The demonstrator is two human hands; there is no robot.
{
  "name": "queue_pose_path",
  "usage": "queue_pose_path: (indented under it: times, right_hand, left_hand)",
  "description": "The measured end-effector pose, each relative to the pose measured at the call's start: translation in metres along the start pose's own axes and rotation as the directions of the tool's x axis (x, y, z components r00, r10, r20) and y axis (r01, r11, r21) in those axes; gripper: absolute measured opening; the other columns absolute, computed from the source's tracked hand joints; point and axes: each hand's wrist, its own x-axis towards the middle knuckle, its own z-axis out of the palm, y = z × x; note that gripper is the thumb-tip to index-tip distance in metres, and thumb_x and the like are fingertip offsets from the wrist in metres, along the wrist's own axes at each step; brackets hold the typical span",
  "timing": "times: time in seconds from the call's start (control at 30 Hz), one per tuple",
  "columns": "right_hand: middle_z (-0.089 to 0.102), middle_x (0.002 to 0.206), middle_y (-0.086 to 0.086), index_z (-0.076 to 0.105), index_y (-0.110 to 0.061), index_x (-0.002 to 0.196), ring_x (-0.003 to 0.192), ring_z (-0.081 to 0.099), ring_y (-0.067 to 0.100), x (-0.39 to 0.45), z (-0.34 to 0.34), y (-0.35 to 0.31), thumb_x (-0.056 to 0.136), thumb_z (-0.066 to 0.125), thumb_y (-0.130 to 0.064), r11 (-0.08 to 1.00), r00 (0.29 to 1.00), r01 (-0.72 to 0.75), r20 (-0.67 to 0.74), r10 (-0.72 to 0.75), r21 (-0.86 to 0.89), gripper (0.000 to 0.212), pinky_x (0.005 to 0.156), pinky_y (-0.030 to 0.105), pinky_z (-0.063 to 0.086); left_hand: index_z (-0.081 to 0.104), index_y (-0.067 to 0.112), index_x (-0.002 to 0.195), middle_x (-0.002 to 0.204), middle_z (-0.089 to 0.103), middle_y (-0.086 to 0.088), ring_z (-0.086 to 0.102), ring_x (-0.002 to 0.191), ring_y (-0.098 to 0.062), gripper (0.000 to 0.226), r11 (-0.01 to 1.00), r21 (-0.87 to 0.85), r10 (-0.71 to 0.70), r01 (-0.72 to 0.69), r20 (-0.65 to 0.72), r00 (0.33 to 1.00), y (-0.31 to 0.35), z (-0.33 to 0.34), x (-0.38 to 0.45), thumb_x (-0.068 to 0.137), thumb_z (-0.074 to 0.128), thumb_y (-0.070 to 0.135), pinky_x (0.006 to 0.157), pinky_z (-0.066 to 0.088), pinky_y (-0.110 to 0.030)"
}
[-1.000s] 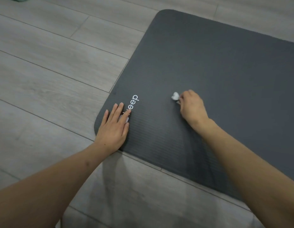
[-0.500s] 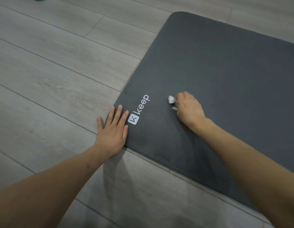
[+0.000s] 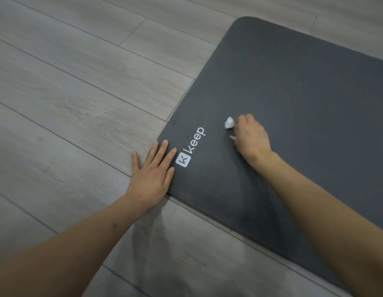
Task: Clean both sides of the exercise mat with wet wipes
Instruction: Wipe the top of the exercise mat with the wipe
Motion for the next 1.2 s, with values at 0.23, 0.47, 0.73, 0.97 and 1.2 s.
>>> queue_pose_path:
  times: [0.23,0.47,0.73,0.97,1.2]
  right_hand:
    - [0.052,0.082,0.007,0.057,-0.012,0.086,0.064,0.052,0.026,-0.135,0.014,-0.095,0.091,0.044,-0.011,0.838,0.832,0.537,0.105,-0.545,0.096,0.013,0.047,0.036,0.039]
    - [0.052,0.111,0.019,0.053,-0.005,0.109,0.093,0.059,0.041,0.009,0.003,-0.033,0.091,0.059,-0.013,0.977,0.977,0.203,0.081,-0.198,-0.060,0.020,0.069,0.046,0.048]
    - [0.052,0.081,0.006,0.058,-0.013,0.087,0.063,0.053,0.024,-0.142,0.013,-0.121,0.089,0.043,-0.011,0.795,0.770,0.586,0.198,-0.606,0.155,0.015,0.047,0.035,0.035]
    - [0.054,0.094,0.014,0.057,-0.005,0.098,0.075,0.057,0.036,-0.034,-0.001,-0.089,0.087,0.058,-0.006,0.841,0.840,0.537,0.053,-0.540,0.062,0.011,0.052,0.039,0.043]
    - [0.053,0.108,0.015,0.055,-0.008,0.112,0.084,0.059,0.039,-0.023,0.009,-0.085,0.089,0.052,-0.002,0.980,0.974,0.196,0.113,-0.198,0.029,0.024,0.066,0.044,0.048]
  left_hand:
    - [0.016,0.033,0.164,0.174,-0.003,0.009,-0.013,0.159,-0.016,0.062,0.998,0.014,-0.053,0.054,-0.059,0.997,-0.020,-0.004,-0.011,0.105,0.007,0.050,0.121,-0.011,-0.069]
    - [0.010,0.038,0.164,0.173,-0.007,0.012,-0.015,0.159,-0.017,0.062,0.997,-0.010,-0.070,0.070,-0.043,0.997,-0.021,-0.003,-0.014,0.105,0.005,0.053,0.121,-0.014,-0.067]
    - [0.009,0.040,0.164,0.173,-0.003,0.014,-0.015,0.159,-0.016,0.062,0.996,-0.010,-0.085,0.085,-0.031,0.996,-0.028,-0.007,-0.018,0.104,0.002,0.051,0.120,-0.013,-0.069]
    - [0.001,0.043,0.164,0.174,-0.009,0.009,-0.019,0.158,-0.019,0.058,0.995,0.032,-0.091,0.091,-0.015,0.996,-0.038,-0.007,-0.026,0.106,0.004,0.052,0.120,-0.014,-0.069]
    - [0.007,0.043,0.164,0.174,-0.006,0.007,-0.016,0.159,-0.020,0.057,0.994,-0.007,-0.108,0.108,-0.038,0.993,-0.035,-0.003,-0.026,0.107,0.008,0.050,0.120,-0.011,-0.070]
